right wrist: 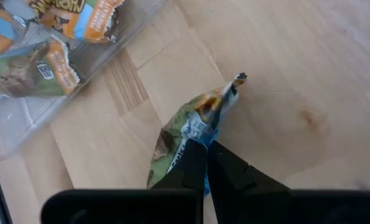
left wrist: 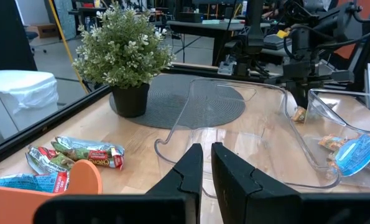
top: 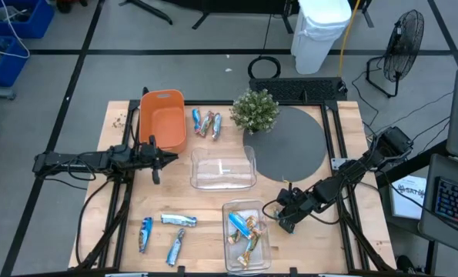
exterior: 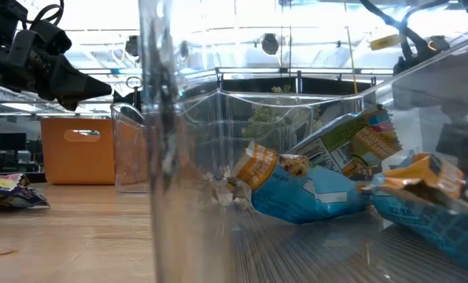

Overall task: Pick and place Granola Bars by type
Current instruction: Put the yellow granola bar into the bottom transparent bin

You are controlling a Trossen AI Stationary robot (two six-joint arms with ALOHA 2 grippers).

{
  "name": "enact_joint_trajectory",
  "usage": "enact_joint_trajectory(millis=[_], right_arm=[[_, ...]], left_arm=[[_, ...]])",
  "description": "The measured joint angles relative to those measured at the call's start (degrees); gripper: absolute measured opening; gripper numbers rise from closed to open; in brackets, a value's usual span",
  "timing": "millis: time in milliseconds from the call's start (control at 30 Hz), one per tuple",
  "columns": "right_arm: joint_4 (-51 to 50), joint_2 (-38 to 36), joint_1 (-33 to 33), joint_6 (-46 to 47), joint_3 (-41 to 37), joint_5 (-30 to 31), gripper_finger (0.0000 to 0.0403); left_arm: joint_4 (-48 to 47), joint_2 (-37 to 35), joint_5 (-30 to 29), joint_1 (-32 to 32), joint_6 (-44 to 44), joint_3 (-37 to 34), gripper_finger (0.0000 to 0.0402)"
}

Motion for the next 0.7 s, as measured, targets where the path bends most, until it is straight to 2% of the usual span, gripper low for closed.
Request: enact_joint_trajectory(millis=[267, 567, 700], right_arm=[[-4.88, -0.41, 1.47, 1.79, 0.00, -0.98, 0.0006], [-16.45, -4.95, 2.81, 4.42, -0.10, 5.42, 0.0006], [-20.73, -7.83, 2.81, 4.18, -0.13, 10.65, 0.0006]], left_arm=[[0.00, 0.00, 0.00, 0.00, 0.00, 0.00, 0.0037], [0.00, 0.02, 0.02, 0.02, 0.01, 0.00, 0.0037], [0.02, 0.00, 0.01, 0.00, 0.01, 0.00, 0.0037]])
